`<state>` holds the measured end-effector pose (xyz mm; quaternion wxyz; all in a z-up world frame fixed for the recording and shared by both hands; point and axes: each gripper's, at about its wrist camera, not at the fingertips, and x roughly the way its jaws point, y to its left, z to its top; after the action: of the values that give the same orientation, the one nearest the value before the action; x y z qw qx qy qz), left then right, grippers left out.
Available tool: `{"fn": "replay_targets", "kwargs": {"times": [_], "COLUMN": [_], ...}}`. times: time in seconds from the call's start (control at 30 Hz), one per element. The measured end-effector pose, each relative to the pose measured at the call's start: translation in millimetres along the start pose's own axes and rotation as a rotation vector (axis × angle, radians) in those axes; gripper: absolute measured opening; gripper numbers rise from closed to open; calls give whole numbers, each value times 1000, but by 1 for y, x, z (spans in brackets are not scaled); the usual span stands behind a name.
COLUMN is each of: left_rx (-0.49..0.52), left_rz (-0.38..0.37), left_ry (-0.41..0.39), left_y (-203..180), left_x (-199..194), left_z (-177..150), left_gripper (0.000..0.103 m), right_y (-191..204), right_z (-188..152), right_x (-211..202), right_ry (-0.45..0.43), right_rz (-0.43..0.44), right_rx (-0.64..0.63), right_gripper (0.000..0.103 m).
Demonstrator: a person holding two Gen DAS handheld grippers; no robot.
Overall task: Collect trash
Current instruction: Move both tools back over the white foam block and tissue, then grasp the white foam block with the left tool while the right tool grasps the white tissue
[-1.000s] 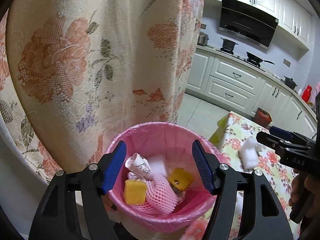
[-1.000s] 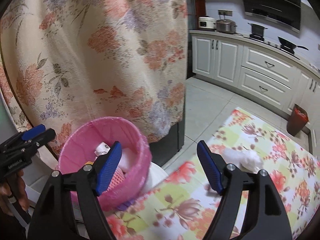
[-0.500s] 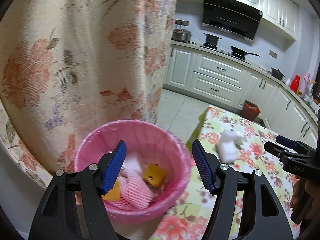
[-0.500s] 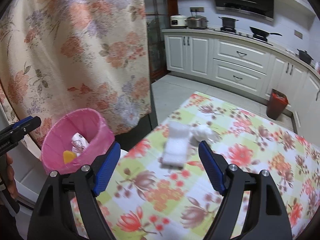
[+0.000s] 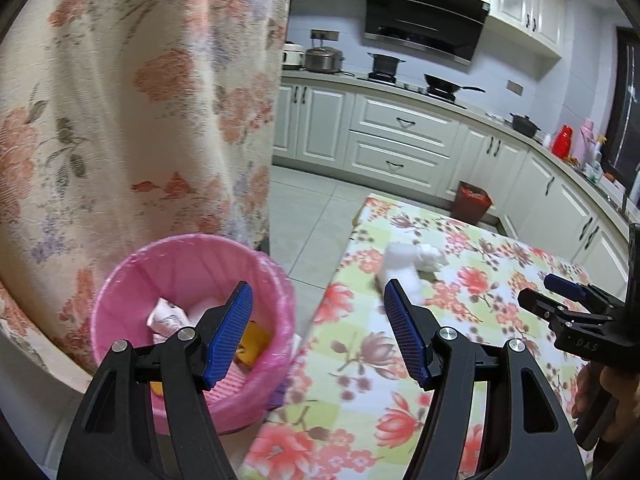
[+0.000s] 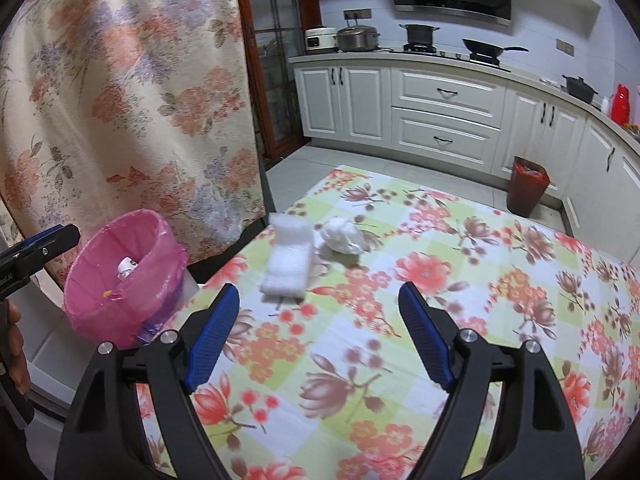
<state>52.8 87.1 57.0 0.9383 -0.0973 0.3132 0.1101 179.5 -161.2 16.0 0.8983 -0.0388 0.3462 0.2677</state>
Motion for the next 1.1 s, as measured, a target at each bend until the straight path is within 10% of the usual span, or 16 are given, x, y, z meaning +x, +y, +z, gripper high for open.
{"fn": "replay_targets", "kwargs": {"times": [1.1], "left_rx": [41], "left_rz": [-66], "left_ry": [222], "left_y": [-108], "left_x": [178], "left_z": [-14], "left_gripper": [62], "right_y": [-105], "right_z": [-4], "right_x": [60], "right_ry": [32], "right_rz": [-37], "right_rx": [39], "right_gripper": [80]}}
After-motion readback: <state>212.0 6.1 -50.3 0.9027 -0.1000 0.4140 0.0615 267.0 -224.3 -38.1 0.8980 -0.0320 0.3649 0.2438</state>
